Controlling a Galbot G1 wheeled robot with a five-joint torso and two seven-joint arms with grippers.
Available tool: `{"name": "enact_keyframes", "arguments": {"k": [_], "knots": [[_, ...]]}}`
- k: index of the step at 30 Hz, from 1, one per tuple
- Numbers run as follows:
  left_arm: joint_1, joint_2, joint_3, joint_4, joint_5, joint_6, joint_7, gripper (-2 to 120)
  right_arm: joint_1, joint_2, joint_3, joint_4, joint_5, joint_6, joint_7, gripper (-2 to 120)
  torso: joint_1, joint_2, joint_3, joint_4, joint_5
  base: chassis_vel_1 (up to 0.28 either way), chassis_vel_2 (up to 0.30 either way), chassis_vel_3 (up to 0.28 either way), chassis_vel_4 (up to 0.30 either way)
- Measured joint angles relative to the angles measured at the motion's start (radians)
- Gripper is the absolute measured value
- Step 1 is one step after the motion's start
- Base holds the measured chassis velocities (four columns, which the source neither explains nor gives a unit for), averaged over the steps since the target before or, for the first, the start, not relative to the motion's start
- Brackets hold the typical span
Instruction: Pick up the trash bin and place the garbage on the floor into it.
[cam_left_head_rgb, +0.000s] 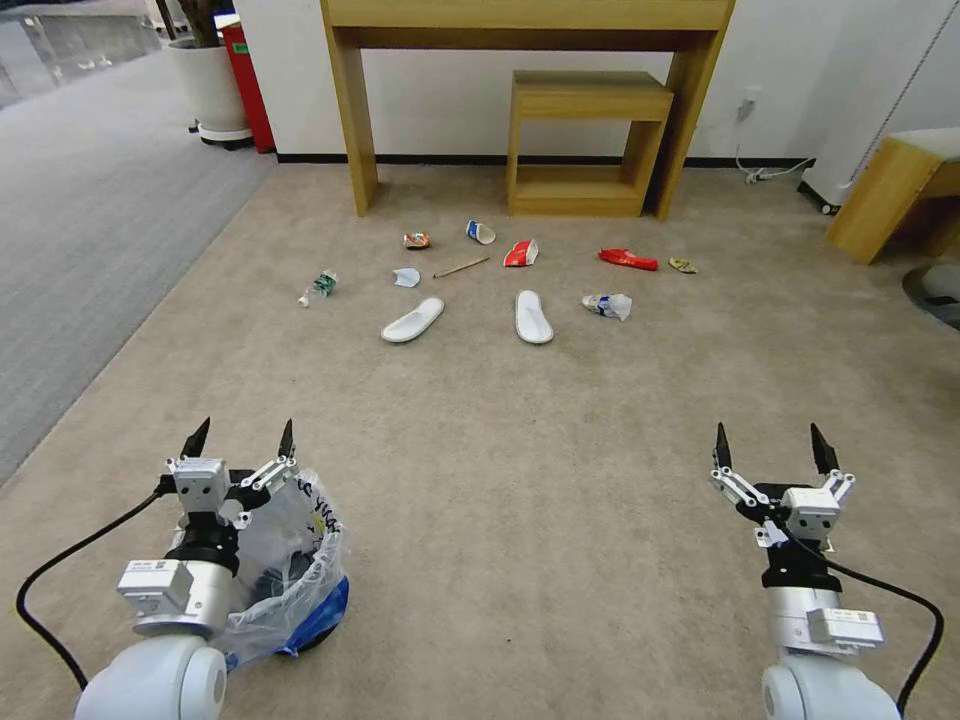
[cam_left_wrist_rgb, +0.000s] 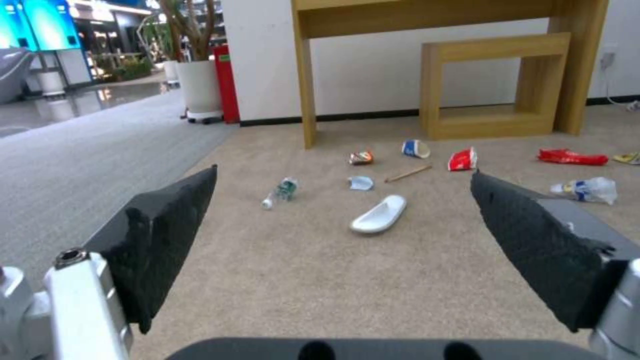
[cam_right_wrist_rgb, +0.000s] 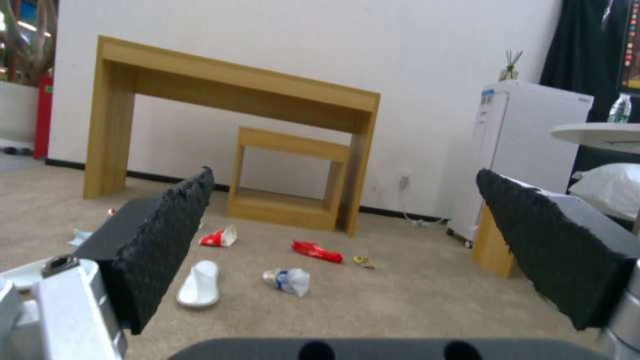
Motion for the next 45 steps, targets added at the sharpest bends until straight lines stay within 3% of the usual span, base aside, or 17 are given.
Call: {"name": "enact_keyframes", "arguments": {"k": [23,45], "knots": [[-0.003,-0.006,0.003,0.013,0.007,-0.002,0.002,100,0.009,0.004,0.012,-0.012,0.015,0.017,-0.033,100,0.0,0.0,0.0,-0.0001,0.0001,0.02,0.017,-0.018,-0.022],[0.009,-0.003,-0.001,0.002,0.008,-0.006,0.001,100,0.003,0.008,0.008,-0.003,0.016,0.032,-0.03,100,0.0,0.0,0.0,0.0,0.0003,0.196,0.195,-0.185,-0.181]]}}
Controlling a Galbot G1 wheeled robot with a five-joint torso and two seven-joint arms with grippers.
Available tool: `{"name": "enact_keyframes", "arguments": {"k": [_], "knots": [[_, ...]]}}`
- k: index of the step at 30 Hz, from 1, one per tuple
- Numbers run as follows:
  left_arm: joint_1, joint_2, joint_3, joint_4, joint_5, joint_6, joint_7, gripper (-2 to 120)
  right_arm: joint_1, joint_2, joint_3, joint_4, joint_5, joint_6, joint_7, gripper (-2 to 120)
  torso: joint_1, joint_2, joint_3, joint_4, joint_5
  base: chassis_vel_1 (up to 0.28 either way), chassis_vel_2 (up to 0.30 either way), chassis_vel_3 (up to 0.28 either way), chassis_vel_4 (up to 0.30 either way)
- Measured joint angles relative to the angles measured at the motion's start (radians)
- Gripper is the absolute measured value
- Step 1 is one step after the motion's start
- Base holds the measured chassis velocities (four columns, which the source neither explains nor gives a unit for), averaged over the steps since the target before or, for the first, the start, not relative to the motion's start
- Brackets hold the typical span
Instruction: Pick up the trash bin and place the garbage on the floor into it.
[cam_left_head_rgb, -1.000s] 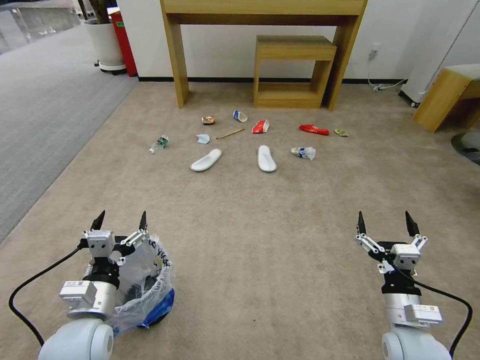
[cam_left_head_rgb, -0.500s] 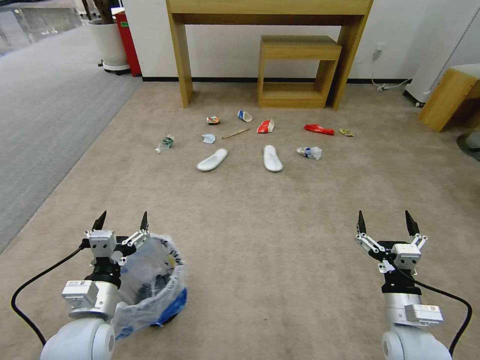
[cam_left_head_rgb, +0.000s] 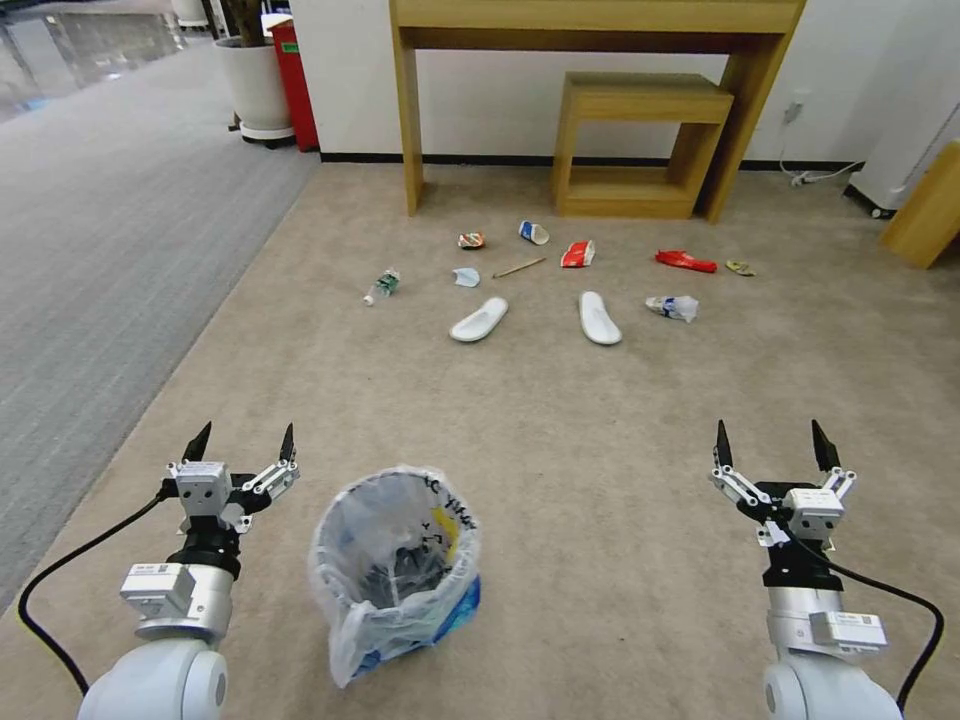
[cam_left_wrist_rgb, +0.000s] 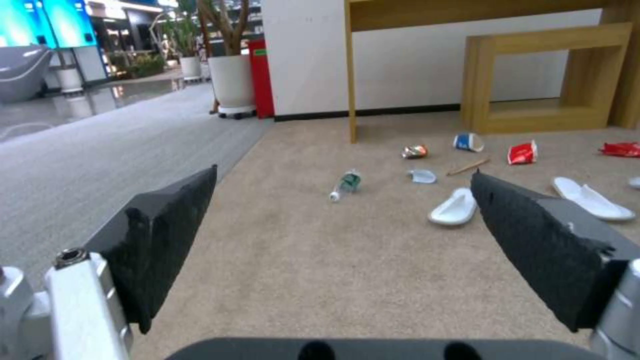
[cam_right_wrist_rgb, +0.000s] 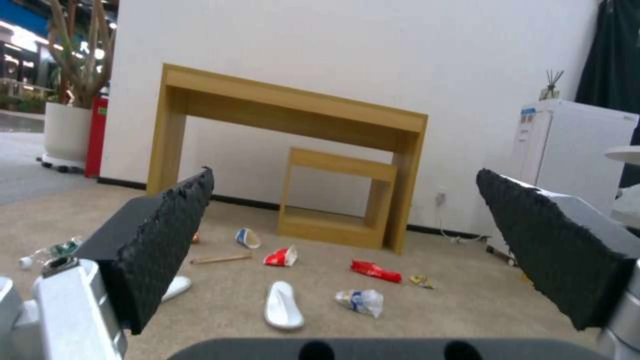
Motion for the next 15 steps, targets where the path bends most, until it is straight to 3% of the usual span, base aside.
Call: {"name": "enact_keyframes", "arguments": {"k": [6,15], "knots": [[0.002,0.01,-0.001,-0.002,0.0,0.004,0.001,100,-0.001,0.002,-0.004,0.002,0.0,0.003,0.004,100,0.0,0.0,0.0,-0.0002,0.0,-0.056,-0.047,0.029,0.035],[0.024,0.076,0.033,-0.058,-0.071,0.14,-0.04,100,0.006,0.0,-0.007,-0.002,0.0,0.007,0.005,100,0.0,0.0,0.0,0.0001,-0.0004,-0.006,-0.001,0.004,0.002]]}}
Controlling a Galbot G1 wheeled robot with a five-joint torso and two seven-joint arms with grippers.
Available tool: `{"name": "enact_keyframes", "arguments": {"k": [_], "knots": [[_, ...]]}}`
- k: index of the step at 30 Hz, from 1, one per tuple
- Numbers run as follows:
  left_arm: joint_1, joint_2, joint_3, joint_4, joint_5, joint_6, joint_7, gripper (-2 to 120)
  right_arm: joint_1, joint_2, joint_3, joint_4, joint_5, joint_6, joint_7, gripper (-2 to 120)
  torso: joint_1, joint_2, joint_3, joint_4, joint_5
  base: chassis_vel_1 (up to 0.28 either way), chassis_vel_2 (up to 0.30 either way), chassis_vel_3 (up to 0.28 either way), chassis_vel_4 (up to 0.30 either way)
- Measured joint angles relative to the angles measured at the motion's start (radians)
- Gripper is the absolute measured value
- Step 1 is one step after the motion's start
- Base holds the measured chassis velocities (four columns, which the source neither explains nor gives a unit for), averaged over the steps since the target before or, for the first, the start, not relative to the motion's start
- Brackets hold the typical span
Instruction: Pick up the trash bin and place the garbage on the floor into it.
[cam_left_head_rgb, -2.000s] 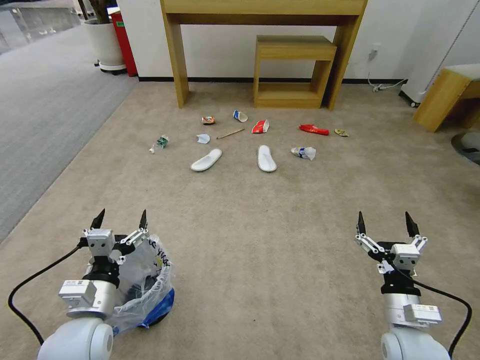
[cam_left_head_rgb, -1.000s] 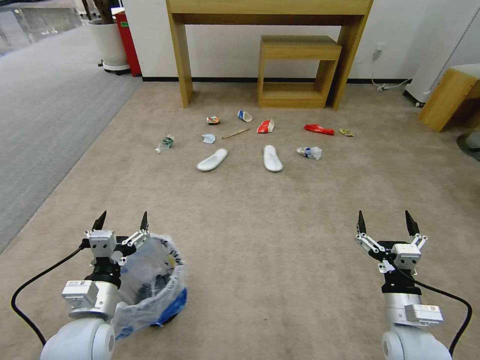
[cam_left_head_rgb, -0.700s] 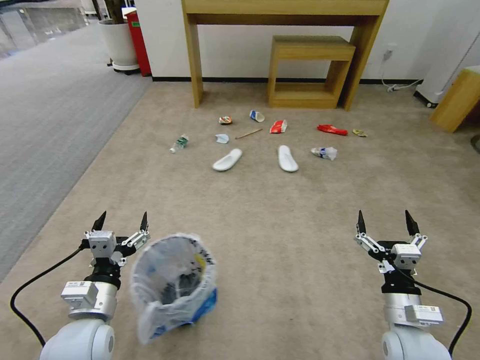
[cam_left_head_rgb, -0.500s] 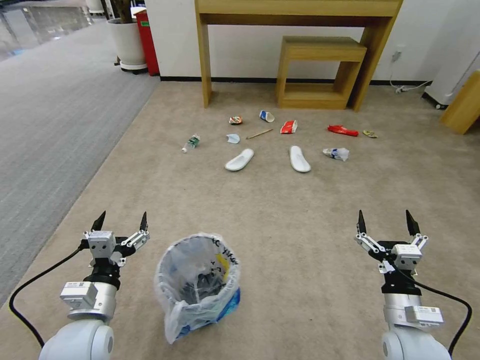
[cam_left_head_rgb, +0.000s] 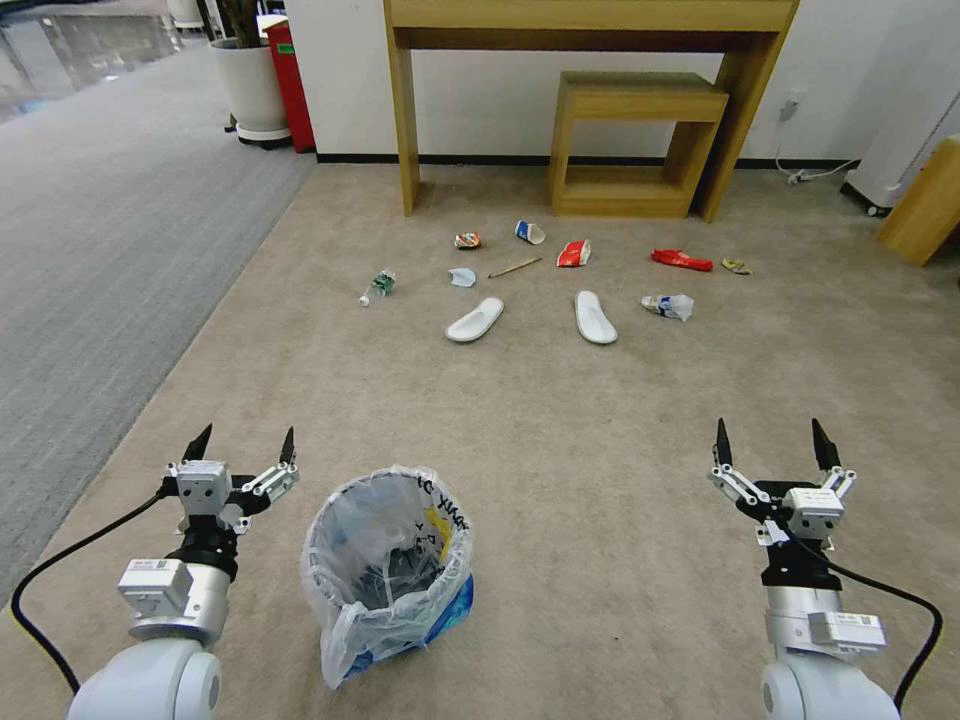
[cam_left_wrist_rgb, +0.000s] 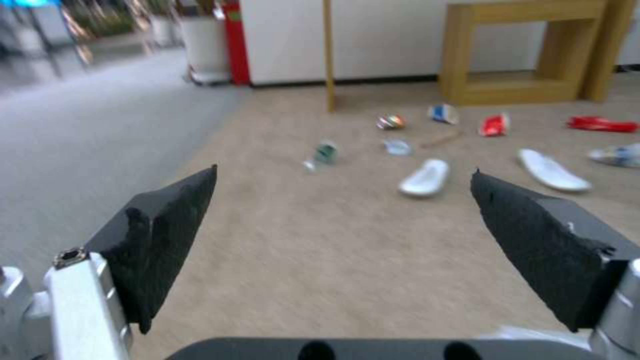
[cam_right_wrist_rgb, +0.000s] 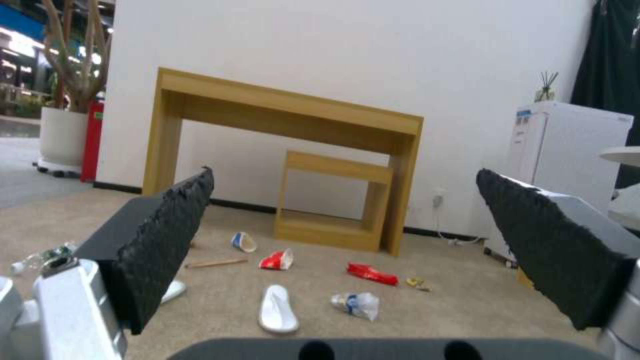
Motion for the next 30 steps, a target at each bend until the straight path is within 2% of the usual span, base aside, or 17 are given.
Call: {"name": "enact_keyframes", "arguments": {"k": [1,3,5,6,7,9,11,12,15,19,23,30], "knots": [[0.004,0.024,0.016,-0.018,-0.041,0.04,-0.021,100,0.002,-0.002,0.0,-0.001,0.0,0.0,0.0,100,0.0,0.0,0.0,-0.0002,0.0001,0.0,0.0,0.0,0.0],[0.005,0.034,0.023,-0.024,-0.056,0.058,-0.03,100,0.003,-0.002,0.0,-0.002,0.0,0.0,0.0,100,0.0,0.0,0.0,-0.0001,0.0002,0.0,0.0,0.0,0.0],[0.003,0.085,0.059,-0.046,-0.123,0.169,-0.076,100,0.006,-0.005,0.0,-0.005,-0.001,0.0,0.0,100,0.0,0.0,0.0,-0.0002,0.0001,0.0,0.0,0.0,0.0],[-0.006,0.124,0.09,-0.05,-0.169,0.295,-0.138,100,0.009,-0.006,-0.002,-0.007,-0.002,0.0,0.0,100,0.0,0.0,0.0,-0.0002,0.0002,0.0,0.0,0.0,0.0],[-0.006,0.124,0.09,-0.05,-0.169,0.295,-0.138,100,0.009,-0.006,-0.002,-0.007,-0.002,0.0,0.0,100,0.0,0.0,0.0,-0.0002,0.0002,0.0,0.0,0.0,0.0],[-0.032,0.177,0.135,-0.022,-0.272,0.454,-0.276,100,0.012,-0.009,-0.004,-0.01,-0.003,0.0,-0.002,100,0.0,0.0,0.0,-0.0002,0.0001,0.0,0.0,0.0,0.0],[-0.048,0.202,0.165,-0.003,-0.368,0.518,-0.346,100,0.013,-0.011,-0.004,-0.013,-0.003,0.0,-0.002,100,0.0,0.0,0.0,-0.0002,0.0002,0.0,0.0,0.0,0.0],[-0.048,0.202,0.165,-0.003,-0.368,0.518,-0.346,100,0.013,-0.011,-0.004,-0.013,-0.003,0.0,-0.002,100,0.0,0.0,0.0,-0.0002,0.0002,0.0,0.0,0.0,0.0],[-0.07,0.219,0.205,0.018,-0.449,0.547,-0.404,100,0.014,-0.014,-0.003,-0.02,-0.004,0.001,-0.003,100,0.0,0.0,0.0,-0.0002,0.0002,0.0,0.0,0.0,0.0],[-0.093,0.22,0.238,0.052,-0.479,0.547,-0.448,100,0.016,-0.016,-0.003,-0.027,-0.007,0.003,-0.005,100,0.0,0.0,0.0,-0.0002,0.0002,0.0,0.0,0.0,0.0],[-0.11,0.209,0.255,0.107,-0.484,0.545,-0.463,100,0.019,-0.016,-0.003,-0.034,-0.01,0.006,-0.005,100,0.0,0.0,0.0,-0.0001,0.0001,0.0,0.0,0.0,0.0],[-0.138,0.187,0.273,0.178,-0.484,0.54,-0.454,100,0.021,-0.017,-0.006,-0.039,-0.014,0.007,-0.006,100,0.0,0.0,0.0,-0.0001,0.0001,0.0,0.0,0.0,0.0]]}}
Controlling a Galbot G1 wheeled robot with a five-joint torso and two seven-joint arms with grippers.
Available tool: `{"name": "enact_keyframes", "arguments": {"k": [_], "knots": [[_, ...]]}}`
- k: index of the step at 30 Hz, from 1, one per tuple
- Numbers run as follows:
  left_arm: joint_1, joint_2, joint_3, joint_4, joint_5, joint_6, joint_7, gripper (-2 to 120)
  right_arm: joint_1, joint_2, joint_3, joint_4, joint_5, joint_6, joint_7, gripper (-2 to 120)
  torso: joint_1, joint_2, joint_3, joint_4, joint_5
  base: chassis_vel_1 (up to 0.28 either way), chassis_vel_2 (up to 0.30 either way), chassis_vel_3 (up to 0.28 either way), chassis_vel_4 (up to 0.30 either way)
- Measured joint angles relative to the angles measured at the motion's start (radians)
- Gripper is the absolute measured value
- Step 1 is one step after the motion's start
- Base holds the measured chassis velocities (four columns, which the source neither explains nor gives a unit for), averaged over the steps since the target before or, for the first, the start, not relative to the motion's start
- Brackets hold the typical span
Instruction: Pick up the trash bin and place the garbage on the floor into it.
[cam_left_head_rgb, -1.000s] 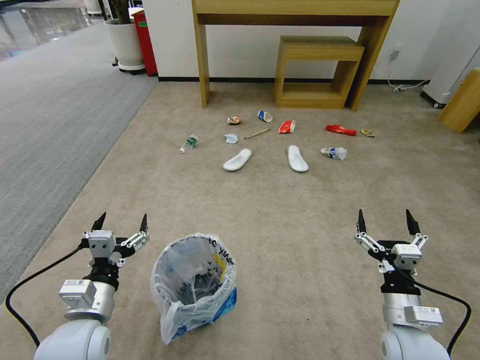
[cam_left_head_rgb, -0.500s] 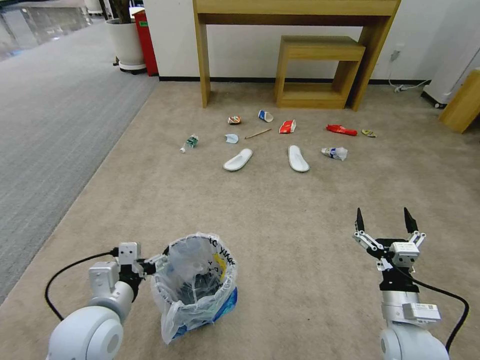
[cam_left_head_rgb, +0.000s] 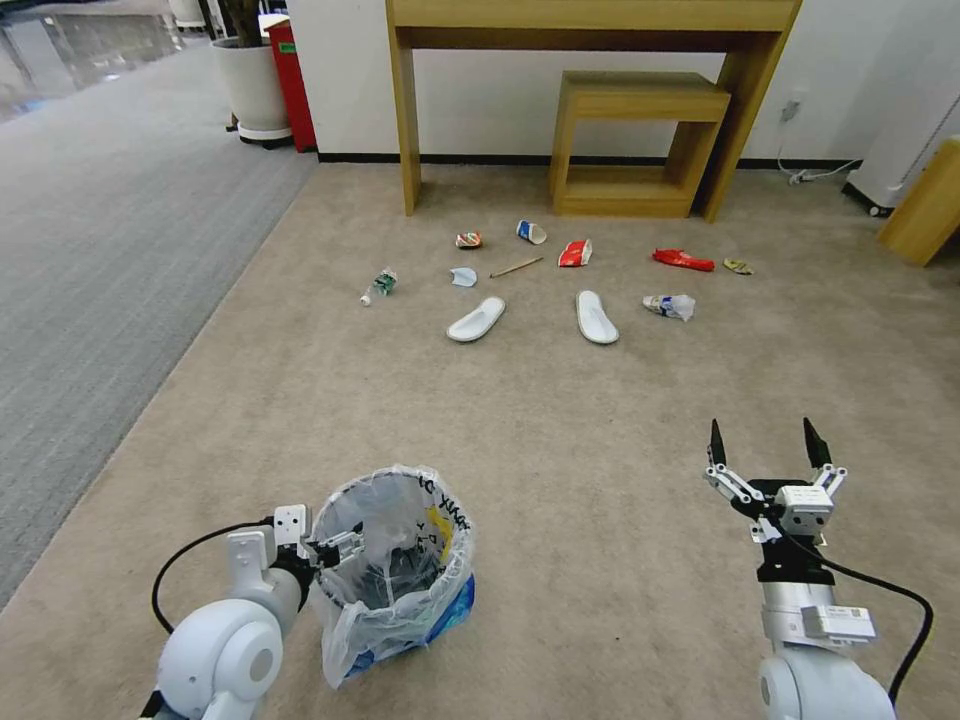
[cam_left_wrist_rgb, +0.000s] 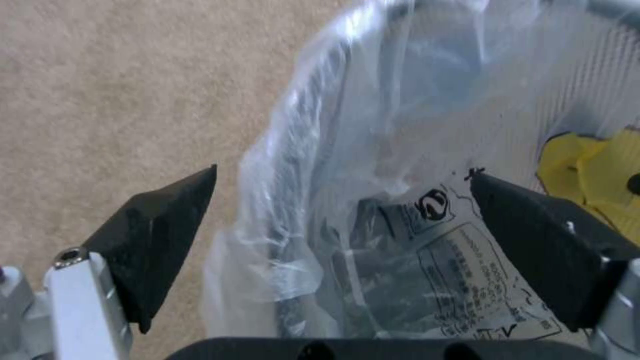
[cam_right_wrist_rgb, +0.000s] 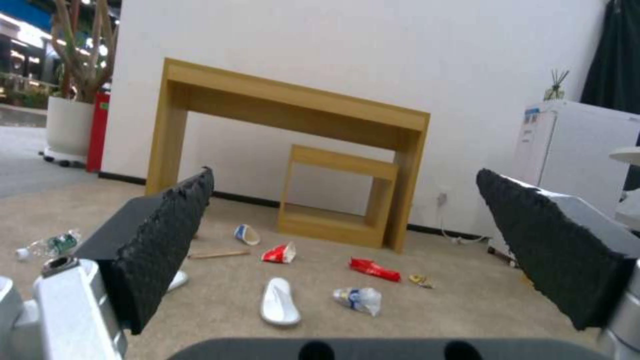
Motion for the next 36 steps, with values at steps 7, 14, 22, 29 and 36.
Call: {"name": "enact_keyframes", "arguments": {"k": [7,14,22,29,36], "knots": [[-0.031,-0.004,0.001,0.06,0.011,-0.005,0.017,100,-0.003,0.003,-0.004,-0.003,-0.005,0.005,-0.002,100,0.0,0.0,0.0,0.0,0.0004,0.0,0.0,0.0,0.0],[-0.047,-0.009,0.0,0.091,0.021,-0.013,0.024,100,-0.005,0.004,-0.004,-0.004,-0.006,0.01,-0.002,100,0.0,0.0,0.0,0.0002,0.0009,0.0,0.0,0.0,0.0],[-0.034,-0.01,0.002,0.08,0.049,-0.013,0.023,100,-0.007,0.006,-0.004,-0.003,-0.008,0.011,-0.003,100,0.0,0.0,0.0,-0.0001,-0.0003,0.0,0.0,0.0,0.0],[-0.003,-0.004,0.004,0.045,0.035,-0.007,-0.014,89,-0.005,0.012,-0.009,-0.002,-0.015,0.012,-0.003,100,0.0,0.0,0.0,-0.0001,-0.0006,0.0,0.0,0.0,0.0],[0.044,-0.006,0.009,-0.015,0.019,-0.001,-0.059,61,-0.005,0.012,-0.009,0.001,-0.02,0.012,-0.004,100,0.0,0.0,0.0,-0.0001,-0.0002,0.0,0.0,0.0,0.0]]}}
